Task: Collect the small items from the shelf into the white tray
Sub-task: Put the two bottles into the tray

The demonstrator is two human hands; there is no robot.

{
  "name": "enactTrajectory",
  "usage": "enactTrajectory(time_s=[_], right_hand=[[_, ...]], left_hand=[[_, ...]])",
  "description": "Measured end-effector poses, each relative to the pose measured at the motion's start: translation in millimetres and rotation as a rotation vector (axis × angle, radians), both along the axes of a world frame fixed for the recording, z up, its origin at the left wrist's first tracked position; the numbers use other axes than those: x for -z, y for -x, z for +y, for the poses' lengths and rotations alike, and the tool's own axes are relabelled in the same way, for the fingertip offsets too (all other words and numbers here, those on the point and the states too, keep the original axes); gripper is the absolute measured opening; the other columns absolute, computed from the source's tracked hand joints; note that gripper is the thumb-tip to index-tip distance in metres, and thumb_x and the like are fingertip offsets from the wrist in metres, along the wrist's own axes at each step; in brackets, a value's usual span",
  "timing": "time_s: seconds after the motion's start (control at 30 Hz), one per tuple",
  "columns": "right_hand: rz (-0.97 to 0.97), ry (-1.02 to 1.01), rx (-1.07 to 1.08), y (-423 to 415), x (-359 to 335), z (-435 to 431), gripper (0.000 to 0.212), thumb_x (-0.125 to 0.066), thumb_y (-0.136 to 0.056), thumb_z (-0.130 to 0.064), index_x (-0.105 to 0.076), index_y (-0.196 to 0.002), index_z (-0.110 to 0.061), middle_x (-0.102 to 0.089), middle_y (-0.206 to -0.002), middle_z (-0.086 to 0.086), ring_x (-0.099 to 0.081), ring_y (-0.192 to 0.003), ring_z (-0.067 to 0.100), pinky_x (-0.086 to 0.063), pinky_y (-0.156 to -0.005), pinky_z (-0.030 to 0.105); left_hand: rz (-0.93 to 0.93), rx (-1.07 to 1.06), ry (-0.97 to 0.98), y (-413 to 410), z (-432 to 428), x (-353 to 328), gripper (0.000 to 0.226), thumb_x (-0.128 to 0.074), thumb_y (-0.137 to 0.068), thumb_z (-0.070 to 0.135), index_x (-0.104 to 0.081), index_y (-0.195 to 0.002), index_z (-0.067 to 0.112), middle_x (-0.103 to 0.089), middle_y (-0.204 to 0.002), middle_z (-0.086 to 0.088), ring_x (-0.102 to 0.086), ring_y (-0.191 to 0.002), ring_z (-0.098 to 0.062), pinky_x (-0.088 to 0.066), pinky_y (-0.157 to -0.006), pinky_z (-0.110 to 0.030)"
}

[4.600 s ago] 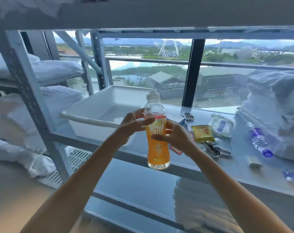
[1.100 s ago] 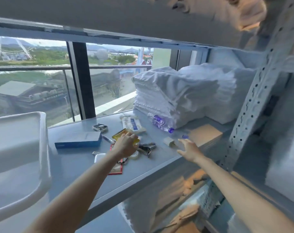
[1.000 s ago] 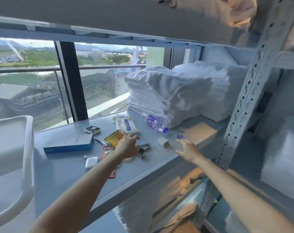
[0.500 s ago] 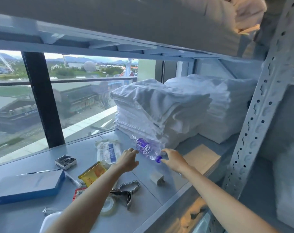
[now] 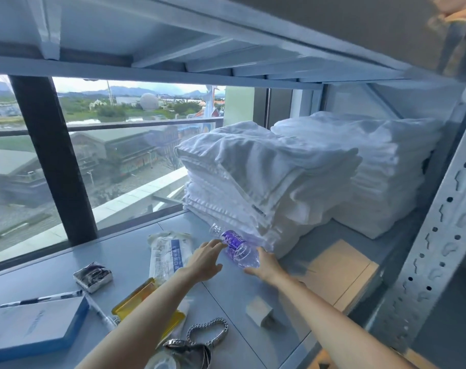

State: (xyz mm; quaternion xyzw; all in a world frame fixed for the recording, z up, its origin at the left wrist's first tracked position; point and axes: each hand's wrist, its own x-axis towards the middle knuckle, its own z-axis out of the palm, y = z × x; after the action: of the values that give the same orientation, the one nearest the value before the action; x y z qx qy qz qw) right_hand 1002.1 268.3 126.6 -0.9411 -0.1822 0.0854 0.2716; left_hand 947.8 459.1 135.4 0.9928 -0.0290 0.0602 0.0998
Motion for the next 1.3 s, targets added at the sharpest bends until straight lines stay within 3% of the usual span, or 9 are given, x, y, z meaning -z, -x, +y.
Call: enactTrajectory(time_s=[0.27, 0.43, 0.57, 0.67, 0.83, 0.93, 1.07, 1.17, 1.3], right_hand=[[-0.008, -0.251, -0.048, -2.4, -11.5, -36.8, 0.071, -0.076, -0.071, -0.004, -0.048, -0.134, -0.020, -0.055, -0.135, 0.005, -0.055, -0.118, 0.018, -0.044, -0.091, 0.024], [-0.065, -0.250, -0.158, 10.4, -40.8, -52.7, 0.067, -0.076, -0.071, -0.001, -0.054, -0.130, -0.025, -0.062, -0.124, 0.002, -0.057, -0.111, 0.012, -0.041, -0.083, 0.012], [-0.062, -0.250, -0.243, 25.2, -68.3, -65.5, 0.065, -0.076, -0.071, -0.001, -0.056, -0.128, -0.025, -0.062, -0.120, -0.004, -0.057, -0.103, 0.006, -0.040, -0.075, -0.002], [-0.103, -0.287, -0.306, 44.6, -97.2, -67.4, 0.065, -0.079, -0.067, 0.000, -0.059, -0.126, -0.021, -0.060, -0.118, -0.005, -0.058, -0.103, 0.006, -0.045, -0.079, 0.003], [-0.182, -0.503, -0.311, 87.4, -130.4, -59.1, 0.077, -0.079, -0.067, 0.003, -0.045, -0.135, -0.015, -0.060, -0.115, 0.011, -0.063, -0.092, 0.009, -0.052, -0.079, 0.011], [-0.091, -0.677, -0.284, 120.5, -137.4, -49.2, 0.083, -0.077, -0.070, 0.001, -0.034, -0.139, -0.012, -0.056, -0.115, 0.008, -0.063, -0.097, 0.019, -0.051, -0.083, 0.022], [0.079, -0.779, -0.296, 171.3, -143.3, -31.9, 0.073, -0.073, -0.078, -0.011, -0.034, -0.139, -0.006, -0.056, -0.112, 0.005, -0.062, -0.095, 0.019, -0.057, -0.077, 0.024], [0.172, -0.819, -0.363, 218.8, -153.7, -19.6, 0.061, -0.072, -0.079, -0.016, -0.043, -0.132, -0.005, -0.059, -0.111, 0.010, -0.063, -0.096, 0.023, -0.059, -0.076, 0.029], [0.138, -0.821, -0.439, 282.5, -167.8, -4.9, 0.060, -0.071, -0.080, -0.019, -0.042, -0.131, -0.005, -0.061, -0.115, 0.015, -0.064, -0.095, 0.023, -0.058, -0.074, 0.030]], left_hand=[[-0.097, 0.037, -0.018, -2.6, 18.9, -7.0, 0.080, -0.070, -0.079, 0.035, -0.027, -0.145, 0.021, -0.032, -0.150, 0.000, -0.033, -0.135, -0.021, -0.032, -0.111, -0.036], [-0.046, 0.119, 0.017, 6.5, 11.9, -13.7, 0.081, -0.075, -0.072, 0.041, -0.037, -0.140, 0.020, -0.045, -0.143, 0.000, -0.038, -0.132, -0.019, -0.032, -0.110, -0.038], [-0.087, 0.098, 0.134, 26.3, 5.4, -25.9, 0.066, -0.081, -0.065, 0.034, -0.052, -0.122, 0.020, -0.063, -0.120, 0.001, -0.058, -0.106, -0.017, -0.046, -0.087, -0.029], [-0.153, 0.045, 0.180, 51.8, 1.8, -39.1, 0.064, -0.083, -0.059, 0.035, -0.054, -0.114, 0.022, -0.066, -0.111, 0.003, -0.060, -0.095, -0.016, -0.040, -0.071, -0.024], [-0.260, -0.080, 0.314, 108.8, -3.5, -52.4, 0.068, -0.086, -0.055, 0.037, -0.054, -0.112, 0.020, -0.066, -0.111, 0.002, -0.060, -0.101, -0.019, -0.049, -0.083, -0.035], [-0.341, -0.172, 0.389, 152.4, -9.3, -64.4, 0.069, -0.087, -0.052, 0.041, -0.054, -0.108, 0.020, -0.065, -0.110, 0.002, -0.061, -0.099, -0.019, -0.051, -0.079, -0.037], [-0.477, -0.259, 0.421, 216.3, -28.7, -80.7, 0.068, -0.087, -0.049, 0.048, -0.051, -0.101, 0.023, -0.064, -0.105, 0.007, -0.060, -0.086, -0.015, -0.044, -0.059, -0.027], [-0.544, -0.319, 0.455, 265.8, -46.3, -89.1, 0.070, -0.086, -0.048, 0.050, -0.050, -0.100, 0.020, -0.064, -0.103, 0.006, -0.060, -0.085, -0.017, -0.046, -0.062, -0.031], [-0.546, -0.405, 0.520, 329.8, -58.5, -91.6, 0.073, -0.085, -0.047, 0.054, -0.047, -0.098, 0.018, -0.063, -0.099, 0.003, -0.059, -0.084, -0.018, -0.050, -0.069, -0.038]])
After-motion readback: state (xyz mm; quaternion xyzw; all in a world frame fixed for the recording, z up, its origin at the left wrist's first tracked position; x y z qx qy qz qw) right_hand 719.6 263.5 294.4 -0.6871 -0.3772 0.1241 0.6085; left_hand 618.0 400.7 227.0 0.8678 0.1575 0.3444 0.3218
